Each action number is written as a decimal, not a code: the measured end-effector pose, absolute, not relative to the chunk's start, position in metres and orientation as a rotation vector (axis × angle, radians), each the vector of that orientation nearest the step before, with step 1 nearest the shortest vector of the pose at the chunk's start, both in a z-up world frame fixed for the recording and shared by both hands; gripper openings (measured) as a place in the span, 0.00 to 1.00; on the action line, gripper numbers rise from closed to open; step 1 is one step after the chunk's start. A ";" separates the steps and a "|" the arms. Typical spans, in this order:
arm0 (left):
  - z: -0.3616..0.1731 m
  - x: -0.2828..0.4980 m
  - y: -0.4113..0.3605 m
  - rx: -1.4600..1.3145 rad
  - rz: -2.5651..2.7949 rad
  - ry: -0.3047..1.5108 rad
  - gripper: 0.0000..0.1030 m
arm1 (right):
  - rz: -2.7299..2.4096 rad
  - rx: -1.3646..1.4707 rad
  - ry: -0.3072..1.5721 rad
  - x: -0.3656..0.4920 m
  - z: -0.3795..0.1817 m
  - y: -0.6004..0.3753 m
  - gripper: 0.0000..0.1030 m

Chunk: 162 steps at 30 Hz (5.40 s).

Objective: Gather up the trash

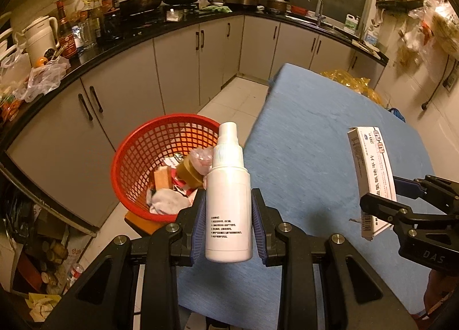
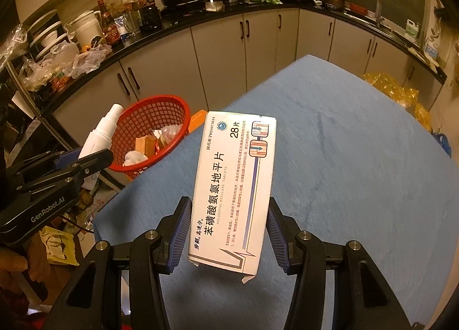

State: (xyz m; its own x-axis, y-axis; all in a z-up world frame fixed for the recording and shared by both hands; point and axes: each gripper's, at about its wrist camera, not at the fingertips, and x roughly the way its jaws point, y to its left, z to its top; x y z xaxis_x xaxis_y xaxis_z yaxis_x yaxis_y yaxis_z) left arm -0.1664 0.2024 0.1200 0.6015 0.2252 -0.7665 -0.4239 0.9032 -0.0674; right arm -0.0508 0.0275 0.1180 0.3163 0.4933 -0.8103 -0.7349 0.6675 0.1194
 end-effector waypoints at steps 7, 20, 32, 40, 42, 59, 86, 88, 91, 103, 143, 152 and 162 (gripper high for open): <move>0.122 -0.166 0.225 -0.274 0.407 0.837 0.28 | 0.852 -0.321 0.937 -0.049 0.124 0.053 0.54; 0.115 -0.164 0.266 -0.300 0.417 0.848 0.28 | 0.891 -0.309 0.969 -0.048 0.129 0.101 0.54; 0.101 -0.166 0.306 -0.344 0.434 0.870 0.28 | 0.901 -0.314 1.020 -0.036 0.125 0.154 0.54; 0.093 -0.156 0.325 -0.348 0.424 0.890 0.28 | 0.903 -0.315 1.057 -0.020 0.117 0.189 0.54; 0.092 -0.153 0.328 -0.345 0.418 0.891 0.28 | 0.908 -0.315 1.063 -0.017 0.114 0.199 0.54; 0.083 -0.139 0.344 -0.330 0.395 0.908 0.28 | 0.921 -0.306 1.115 -0.002 0.094 0.235 0.54; 0.088 -0.131 0.342 -0.305 0.412 0.869 0.70 | 0.881 -0.264 1.118 0.011 0.094 0.227 0.61; 0.089 -0.129 0.339 -0.294 0.429 0.868 0.79 | 0.868 -0.265 1.108 0.011 0.097 0.222 0.64; 0.092 -0.129 0.336 -0.283 0.456 0.856 0.85 | 0.846 -0.279 1.086 0.009 0.101 0.213 0.71; 0.111 -0.144 0.319 -0.312 0.563 0.781 0.92 | 0.808 -0.332 0.968 -0.013 0.125 0.176 0.81; 0.211 -0.245 0.148 -0.079 0.826 0.759 0.97 | 0.901 -0.419 0.604 -0.134 0.199 -0.025 0.91; 0.203 -0.241 0.144 -0.057 0.837 0.785 0.97 | 0.919 -0.417 0.612 -0.132 0.196 -0.024 0.91; 0.194 -0.234 0.153 -0.088 0.810 0.802 0.97 | 0.915 -0.438 0.630 -0.127 0.190 -0.014 0.91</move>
